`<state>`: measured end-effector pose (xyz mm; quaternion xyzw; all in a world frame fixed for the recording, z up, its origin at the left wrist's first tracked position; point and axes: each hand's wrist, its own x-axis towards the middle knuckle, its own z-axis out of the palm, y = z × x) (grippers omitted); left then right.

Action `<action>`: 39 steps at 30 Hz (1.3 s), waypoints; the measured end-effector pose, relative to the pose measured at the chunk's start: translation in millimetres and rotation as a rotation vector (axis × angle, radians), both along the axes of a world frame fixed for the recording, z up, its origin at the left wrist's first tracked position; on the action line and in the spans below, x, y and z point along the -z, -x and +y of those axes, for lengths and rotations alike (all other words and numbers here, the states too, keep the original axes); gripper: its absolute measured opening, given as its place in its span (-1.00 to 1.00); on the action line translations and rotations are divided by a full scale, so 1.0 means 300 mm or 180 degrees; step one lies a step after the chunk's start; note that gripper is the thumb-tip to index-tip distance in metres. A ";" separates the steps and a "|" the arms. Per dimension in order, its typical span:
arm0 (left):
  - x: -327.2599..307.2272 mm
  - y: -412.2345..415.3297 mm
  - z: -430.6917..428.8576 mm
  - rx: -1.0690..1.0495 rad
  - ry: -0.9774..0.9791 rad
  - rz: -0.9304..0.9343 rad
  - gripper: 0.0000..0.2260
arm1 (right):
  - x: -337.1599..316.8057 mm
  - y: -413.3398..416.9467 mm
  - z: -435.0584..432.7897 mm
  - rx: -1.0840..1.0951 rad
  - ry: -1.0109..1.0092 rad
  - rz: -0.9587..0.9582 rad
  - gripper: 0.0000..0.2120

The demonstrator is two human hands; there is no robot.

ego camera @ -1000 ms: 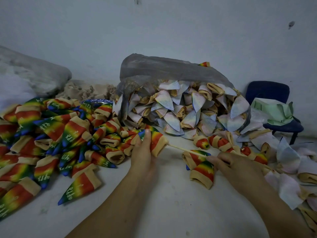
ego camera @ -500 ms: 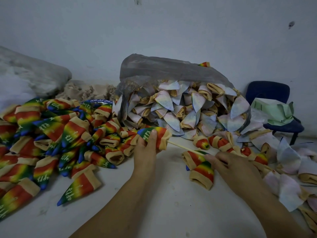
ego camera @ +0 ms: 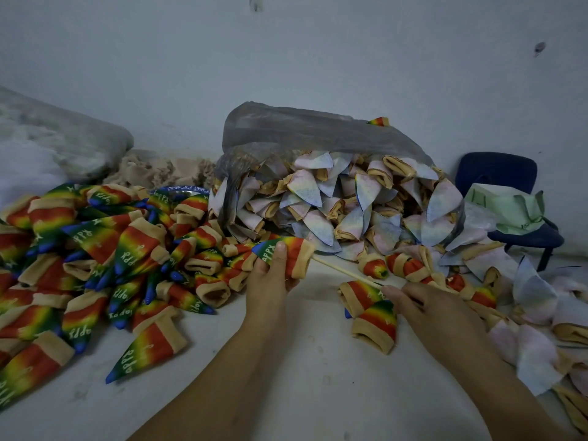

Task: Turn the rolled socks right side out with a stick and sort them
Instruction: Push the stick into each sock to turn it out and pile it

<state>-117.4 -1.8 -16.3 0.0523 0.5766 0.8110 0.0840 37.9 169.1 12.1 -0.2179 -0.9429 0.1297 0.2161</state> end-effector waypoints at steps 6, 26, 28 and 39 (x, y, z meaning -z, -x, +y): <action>0.005 -0.005 0.004 0.0079 0.0184 0.0309 -0.57 | 0.003 0.006 -0.010 -0.0141 0.0034 0.0039 -0.52; -0.003 -0.069 0.024 0.0246 0.0390 0.0942 -0.45 | 0.053 0.029 -0.086 -0.0147 0.0437 0.0649 -0.76; -0.008 -0.074 0.025 0.0213 0.0410 0.0913 -0.48 | 0.064 0.040 -0.104 -0.0178 0.0774 0.0530 -0.74; -0.015 -0.071 0.007 0.0198 0.0604 0.0963 -0.56 | 0.035 0.013 -0.031 -0.0256 0.0746 0.0394 -0.79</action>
